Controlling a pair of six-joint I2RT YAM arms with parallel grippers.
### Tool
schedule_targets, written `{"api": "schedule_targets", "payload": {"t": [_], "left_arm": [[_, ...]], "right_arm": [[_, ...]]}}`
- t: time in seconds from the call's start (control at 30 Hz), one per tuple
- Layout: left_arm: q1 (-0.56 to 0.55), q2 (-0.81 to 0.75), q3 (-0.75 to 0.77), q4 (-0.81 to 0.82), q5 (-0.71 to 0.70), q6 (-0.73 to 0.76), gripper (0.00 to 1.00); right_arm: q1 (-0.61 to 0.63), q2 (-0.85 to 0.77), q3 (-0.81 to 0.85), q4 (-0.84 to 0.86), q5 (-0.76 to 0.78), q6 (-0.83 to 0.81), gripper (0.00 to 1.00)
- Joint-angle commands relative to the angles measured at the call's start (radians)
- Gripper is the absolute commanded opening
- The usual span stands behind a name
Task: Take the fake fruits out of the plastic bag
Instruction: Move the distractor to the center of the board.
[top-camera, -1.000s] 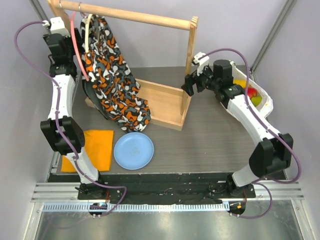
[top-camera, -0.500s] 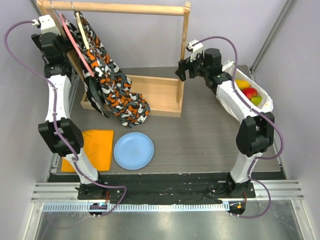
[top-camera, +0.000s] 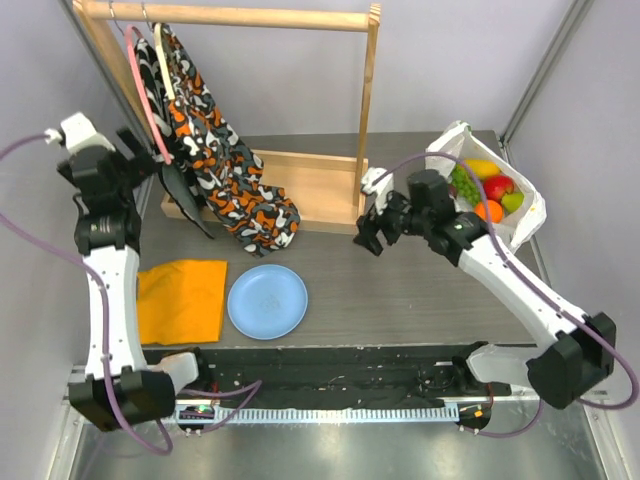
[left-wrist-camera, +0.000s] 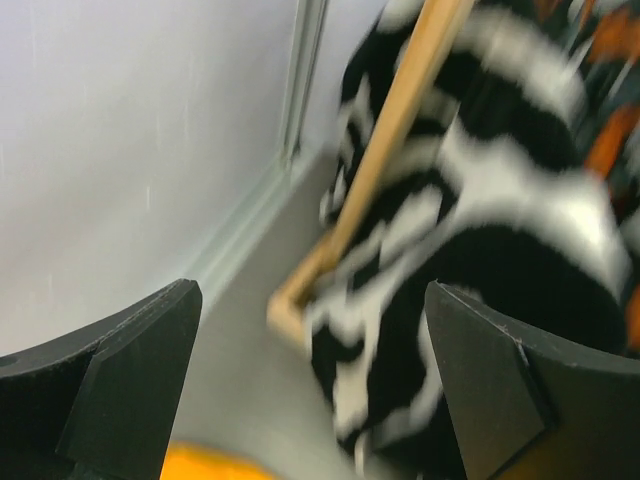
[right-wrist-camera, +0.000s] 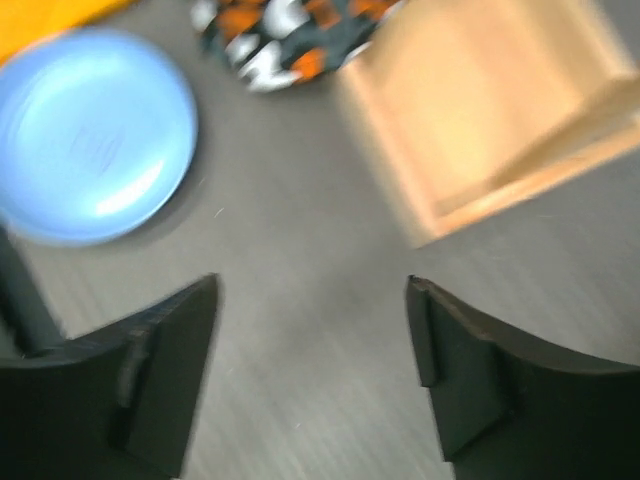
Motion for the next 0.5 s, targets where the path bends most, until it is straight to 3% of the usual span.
{"api": "schedule_targets", "payload": {"t": [0.0, 0.07, 0.13, 0.27, 0.33, 0.47], "left_arm": [[0.005, -0.124, -0.254, -0.223, 0.056, -0.137, 1.00], [0.005, -0.190, -0.311, -0.274, 0.100, -0.170, 1.00], [0.005, -0.231, -0.339, -0.378, 0.137, -0.193, 1.00], [0.007, -0.303, -0.390, -0.510, 0.330, -0.270, 1.00], [0.007, -0.326, -0.443, -0.540, 0.438, -0.299, 0.96], [0.005, -0.395, -0.508, -0.497, 0.482, -0.313, 0.89]], "right_arm": [[0.079, 0.126, 0.009, -0.144, -0.118, -0.134, 0.76], [0.100, 0.236, 0.086, -0.170, -0.141, -0.186, 0.73], [0.150, 0.319, 0.155, -0.228, -0.158, -0.244, 0.62], [0.273, 0.517, 0.360, -0.328, -0.156, -0.347, 0.49], [0.336, 0.621, 0.414, -0.356, -0.147, -0.340, 0.42], [0.405, 0.706, 0.428, -0.253, -0.083, -0.246, 0.37]]}}
